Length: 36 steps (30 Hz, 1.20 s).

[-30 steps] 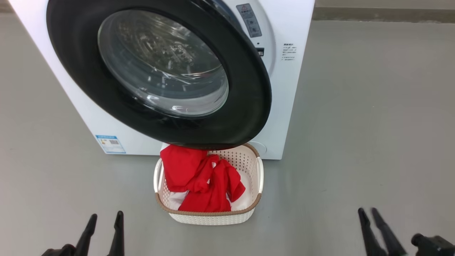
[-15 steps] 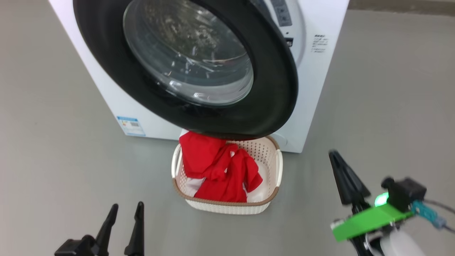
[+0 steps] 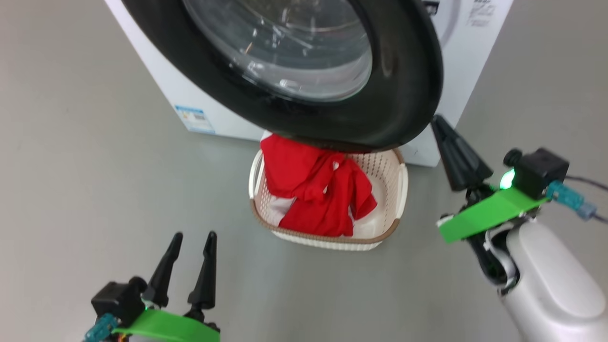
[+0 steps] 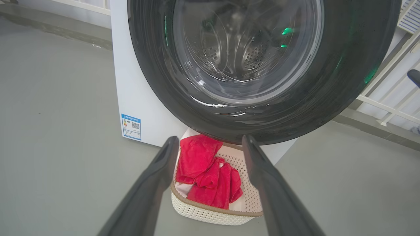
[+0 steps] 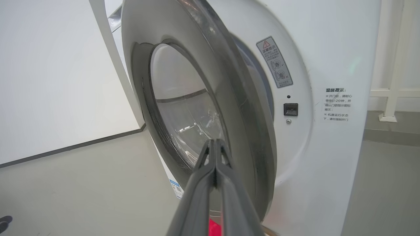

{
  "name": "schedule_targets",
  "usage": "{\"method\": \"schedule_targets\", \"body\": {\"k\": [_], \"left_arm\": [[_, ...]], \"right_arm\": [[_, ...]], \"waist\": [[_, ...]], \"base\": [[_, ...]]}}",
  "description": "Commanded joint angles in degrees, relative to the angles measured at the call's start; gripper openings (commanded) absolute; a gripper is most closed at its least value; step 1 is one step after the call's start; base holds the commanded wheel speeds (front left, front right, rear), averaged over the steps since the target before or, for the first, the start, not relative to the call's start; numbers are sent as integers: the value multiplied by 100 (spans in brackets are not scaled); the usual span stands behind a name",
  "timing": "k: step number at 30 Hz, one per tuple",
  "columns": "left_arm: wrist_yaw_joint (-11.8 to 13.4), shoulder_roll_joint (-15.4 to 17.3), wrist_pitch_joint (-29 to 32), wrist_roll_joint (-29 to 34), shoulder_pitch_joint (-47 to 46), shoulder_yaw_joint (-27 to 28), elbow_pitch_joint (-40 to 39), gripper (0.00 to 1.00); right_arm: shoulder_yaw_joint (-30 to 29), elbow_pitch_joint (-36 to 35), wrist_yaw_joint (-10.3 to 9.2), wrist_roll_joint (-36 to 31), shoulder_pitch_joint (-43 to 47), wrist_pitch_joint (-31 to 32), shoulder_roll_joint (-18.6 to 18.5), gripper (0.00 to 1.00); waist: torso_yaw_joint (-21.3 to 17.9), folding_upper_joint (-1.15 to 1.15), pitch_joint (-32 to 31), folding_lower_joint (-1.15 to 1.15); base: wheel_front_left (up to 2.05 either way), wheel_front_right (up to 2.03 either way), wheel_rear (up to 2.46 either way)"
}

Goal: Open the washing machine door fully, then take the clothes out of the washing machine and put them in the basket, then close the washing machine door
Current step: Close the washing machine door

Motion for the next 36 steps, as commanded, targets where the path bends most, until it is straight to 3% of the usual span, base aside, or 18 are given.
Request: {"method": "schedule_targets", "body": {"k": [1,11,19,36], "left_arm": [[-33,47,-29,-28,-190,161,-133,100],[-33,33,-29,-392,-697,-211,-169,100],[-33,32,-29,-518,-886,-295,-183,100],[-33,32,-29,-698,-1156,-453,-277,100]], "right_arm": [[96,-103,42,35,-157,-37,-5,0],[55,327,42,-12,-922,-37,-151,0],[-312,380,42,-173,-1324,-37,-105,0],[-740,509,42,-258,-2496,-37,-364,0]], "waist": [[195,0,343,0],[404,0,1079,0],[507,0,1358,0],[773,0,1869,0]], "base": [[0,0,0],[0,0,0],[0,0,0],[0,0,0]]}}
